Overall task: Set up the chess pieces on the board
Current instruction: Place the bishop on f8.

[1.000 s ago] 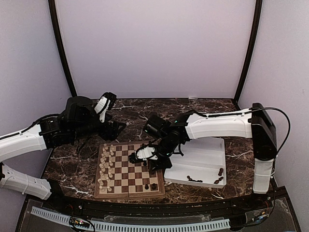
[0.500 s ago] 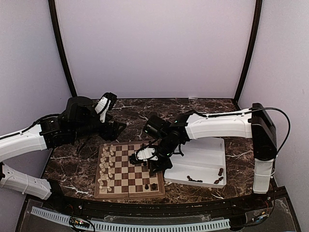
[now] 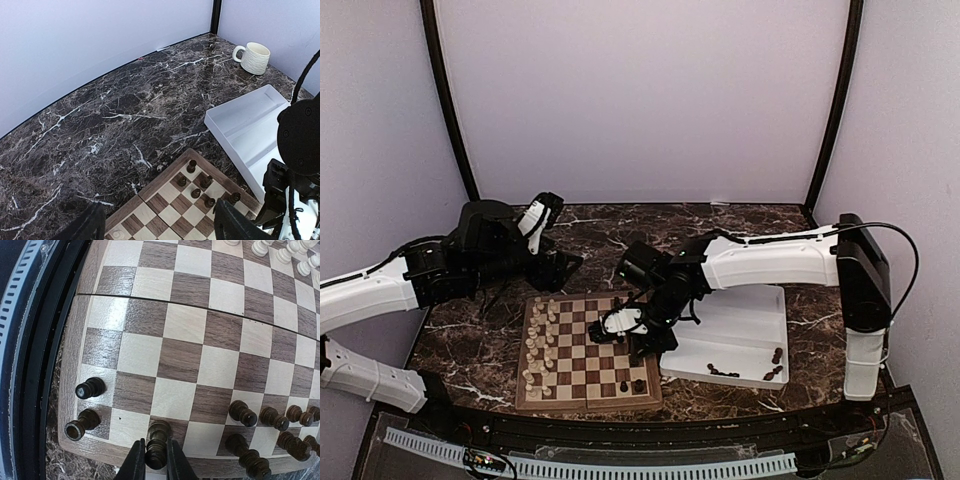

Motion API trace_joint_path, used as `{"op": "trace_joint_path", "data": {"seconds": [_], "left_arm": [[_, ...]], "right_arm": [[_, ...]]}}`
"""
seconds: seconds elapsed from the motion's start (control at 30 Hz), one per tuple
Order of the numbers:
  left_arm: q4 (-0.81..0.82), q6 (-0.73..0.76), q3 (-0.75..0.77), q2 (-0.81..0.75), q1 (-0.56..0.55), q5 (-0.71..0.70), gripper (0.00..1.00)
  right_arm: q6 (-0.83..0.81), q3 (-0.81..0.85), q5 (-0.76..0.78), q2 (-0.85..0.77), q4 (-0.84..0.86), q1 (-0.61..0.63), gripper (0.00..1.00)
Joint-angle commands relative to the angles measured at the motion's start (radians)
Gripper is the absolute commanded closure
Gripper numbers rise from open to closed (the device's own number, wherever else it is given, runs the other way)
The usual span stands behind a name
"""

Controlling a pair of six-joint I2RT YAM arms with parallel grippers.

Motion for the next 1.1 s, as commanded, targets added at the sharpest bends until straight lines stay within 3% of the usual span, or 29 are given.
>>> {"op": "trace_joint_path", "data": {"seconds": [0.0,0.33,0.5,0.77,1.07], "left_arm": [[0.02,0.003,-0.005,0.0,0.004,0.016,0.23],[0.028,-0.001,-0.004,0.004,0.004,0.021,0.23],[0.027,-0.004,-0.009,0.001,0.005,0.022,0.23],[0.029,-0.002,0.002,0.013,0.004,0.032,0.23],[0.014,0.052,0.078,0.055,0.004,0.193,0.28]], "right_arm": [[-0.007,0.011,-0.003,0.009,-0.02,0.01,0.89],[0.014,0.013,0.042,0.005,-0.006,0.011,0.87],[0.011,0.019,0.043,0.001,-0.017,0.011,0.74],[-0.004,0.07,0.014,-0.033,-0.103,0.005,0.69],[-0.025,-0.117,-0.057,-0.248,-0.158,-0.191,0.68]]}}
